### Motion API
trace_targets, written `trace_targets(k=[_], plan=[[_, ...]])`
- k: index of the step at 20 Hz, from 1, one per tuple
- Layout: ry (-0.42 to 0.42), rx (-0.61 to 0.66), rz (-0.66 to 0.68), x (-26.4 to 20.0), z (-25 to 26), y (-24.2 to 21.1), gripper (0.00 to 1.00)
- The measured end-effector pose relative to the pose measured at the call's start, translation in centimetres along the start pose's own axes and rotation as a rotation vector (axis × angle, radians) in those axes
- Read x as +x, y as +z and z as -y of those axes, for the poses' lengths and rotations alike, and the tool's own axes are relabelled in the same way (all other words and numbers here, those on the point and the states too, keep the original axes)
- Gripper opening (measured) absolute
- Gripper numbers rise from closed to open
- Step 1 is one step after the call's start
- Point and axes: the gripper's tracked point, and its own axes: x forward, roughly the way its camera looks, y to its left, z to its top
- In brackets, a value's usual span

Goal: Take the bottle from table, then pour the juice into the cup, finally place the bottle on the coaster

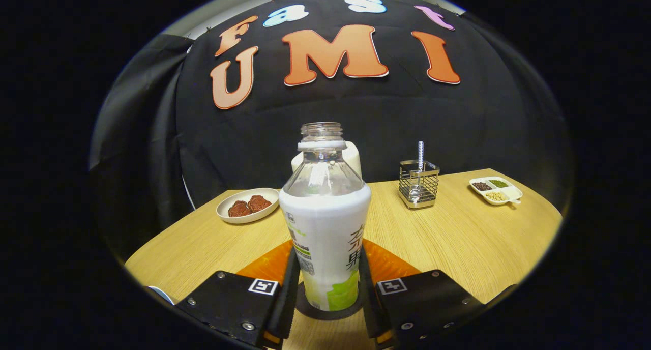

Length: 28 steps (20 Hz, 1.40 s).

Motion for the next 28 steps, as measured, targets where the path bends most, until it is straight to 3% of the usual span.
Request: trace_targets(k=[9, 13, 18, 22, 28], plan=[[-0.002, -0.106, -0.002, -0.4, -0.6, -0.6, 0.67], [-0.036, -0.185, 0.057, -2.8, 0.0, 1.5, 0.85], [-0.054, -0.254, 0.192, -8.5, 0.5, 6.2, 0.95], [-0.059, -0.273, 0.269, -14.4, 0.8, 9.6, 0.95], [-0.03, -0.192, 0.353, -23.4, 2.1, 13.2, 0.95]])
